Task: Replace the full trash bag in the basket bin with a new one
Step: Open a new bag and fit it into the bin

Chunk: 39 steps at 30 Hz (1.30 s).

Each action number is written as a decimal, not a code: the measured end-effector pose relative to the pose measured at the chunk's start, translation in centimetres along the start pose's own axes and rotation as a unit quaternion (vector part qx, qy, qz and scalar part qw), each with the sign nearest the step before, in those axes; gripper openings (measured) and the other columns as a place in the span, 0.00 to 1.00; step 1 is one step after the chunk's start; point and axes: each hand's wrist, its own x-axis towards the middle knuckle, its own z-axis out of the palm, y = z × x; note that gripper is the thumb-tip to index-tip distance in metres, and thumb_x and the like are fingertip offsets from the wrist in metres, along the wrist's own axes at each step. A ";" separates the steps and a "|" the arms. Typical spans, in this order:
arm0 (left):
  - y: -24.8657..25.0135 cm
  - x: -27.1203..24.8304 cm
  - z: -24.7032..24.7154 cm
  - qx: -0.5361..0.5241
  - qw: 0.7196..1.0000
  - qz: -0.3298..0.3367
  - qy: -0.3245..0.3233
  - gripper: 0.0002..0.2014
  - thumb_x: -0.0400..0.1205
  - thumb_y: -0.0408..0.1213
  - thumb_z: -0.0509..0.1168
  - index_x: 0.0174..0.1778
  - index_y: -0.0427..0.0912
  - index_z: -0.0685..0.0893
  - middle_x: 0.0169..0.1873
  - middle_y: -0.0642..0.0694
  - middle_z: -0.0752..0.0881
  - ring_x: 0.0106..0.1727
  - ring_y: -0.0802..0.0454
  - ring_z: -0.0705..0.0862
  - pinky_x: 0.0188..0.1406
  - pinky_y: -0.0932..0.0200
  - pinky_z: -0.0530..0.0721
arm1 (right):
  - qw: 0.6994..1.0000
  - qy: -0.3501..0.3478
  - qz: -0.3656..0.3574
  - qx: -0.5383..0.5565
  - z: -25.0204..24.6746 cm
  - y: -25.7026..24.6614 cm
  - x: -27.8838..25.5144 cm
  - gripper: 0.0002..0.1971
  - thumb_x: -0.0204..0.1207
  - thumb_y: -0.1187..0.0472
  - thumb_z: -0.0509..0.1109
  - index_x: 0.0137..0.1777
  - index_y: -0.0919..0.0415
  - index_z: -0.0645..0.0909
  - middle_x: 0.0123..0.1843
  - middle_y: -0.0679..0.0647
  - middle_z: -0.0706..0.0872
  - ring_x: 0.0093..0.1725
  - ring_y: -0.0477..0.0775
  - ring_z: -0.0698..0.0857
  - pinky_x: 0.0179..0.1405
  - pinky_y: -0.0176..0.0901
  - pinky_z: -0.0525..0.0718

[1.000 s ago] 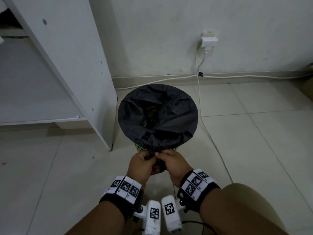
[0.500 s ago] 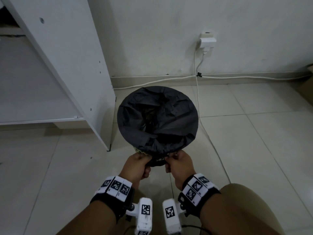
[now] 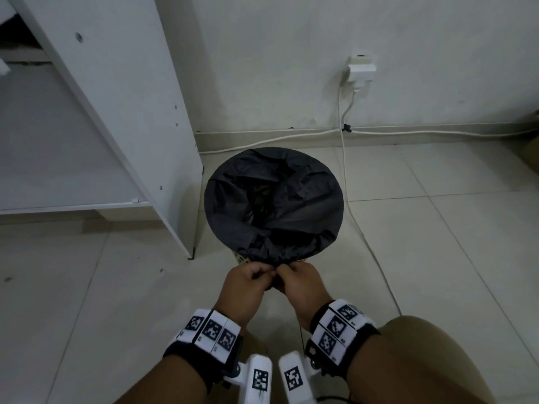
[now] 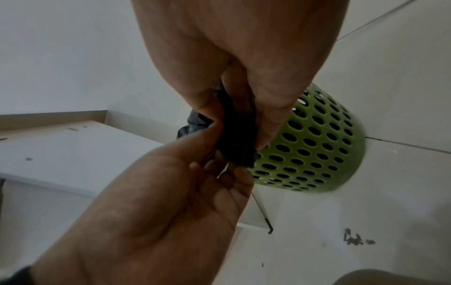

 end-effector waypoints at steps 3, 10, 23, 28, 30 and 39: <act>0.2 -0.1 0.5 -0.073 0.996 -0.050 -0.006 0.12 0.84 0.25 0.63 0.48 0.36 0.94 0.42 0.41 0.94 0.47 0.43 0.93 0.50 0.53 0.91 | 1.000 -0.006 0.010 0.027 0.2 -0.5 -0.6 0.21 0.64 0.53 0.67 0.39 0.76 0.81 0.41 0.76 0.84 0.42 0.73 0.84 0.48 0.74 0.83; -0.9 0.7 0.9 -0.181 0.980 -0.073 0.040 0.11 0.86 0.27 0.63 0.62 0.34 0.84 0.53 0.31 0.91 0.53 0.35 0.92 0.52 0.35 0.91 | 0.996 -0.071 0.004 0.060 -0.6 -0.8 -1.1 0.12 0.80 0.75 0.63 0.50 0.72 0.89 0.50 0.71 0.91 0.49 0.66 0.90 0.54 0.54 0.89; -0.6 1.1 -0.3 -0.076 0.992 -0.096 0.035 0.05 0.83 0.25 0.69 0.41 0.31 0.87 0.20 0.44 0.80 0.22 0.51 0.76 0.21 0.62 0.76 | 0.999 0.023 -0.009 0.026 -2.3 -0.5 -0.5 0.10 0.76 0.72 0.72 0.35 0.64 0.89 0.22 0.46 0.85 0.19 0.38 0.78 0.22 0.27 0.74; -0.8 1.1 0.2 -0.077 0.991 -0.106 0.012 0.06 0.84 0.24 0.66 0.45 0.25 0.86 0.23 0.43 0.82 0.25 0.51 0.79 0.29 0.58 0.80 | 0.996 0.060 0.038 0.050 -1.8 -0.5 0.0 0.04 0.72 0.73 0.74 0.38 0.67 0.88 0.27 0.57 0.86 0.24 0.50 0.81 0.26 0.39 0.80; -0.8 1.1 0.5 -0.095 0.989 -0.112 0.013 0.06 0.83 0.22 0.65 0.48 0.22 0.86 0.29 0.37 0.85 0.27 0.51 0.83 0.31 0.58 0.84 | 0.991 0.062 0.057 0.104 -1.6 -0.7 0.1 0.03 0.70 0.78 0.73 0.39 0.73 0.85 0.34 0.67 0.88 0.32 0.60 0.88 0.34 0.46 0.88; -0.7 1.0 0.4 -0.129 0.986 -0.095 0.045 0.07 0.80 0.30 0.72 0.43 0.30 0.93 0.40 0.32 0.93 0.48 0.38 0.93 0.50 0.49 0.92 | 0.985 -0.017 0.053 0.164 -1.3 -0.3 -0.9 0.10 0.75 0.69 0.71 0.50 0.77 0.87 0.50 0.72 0.90 0.54 0.67 0.90 0.61 0.59 0.87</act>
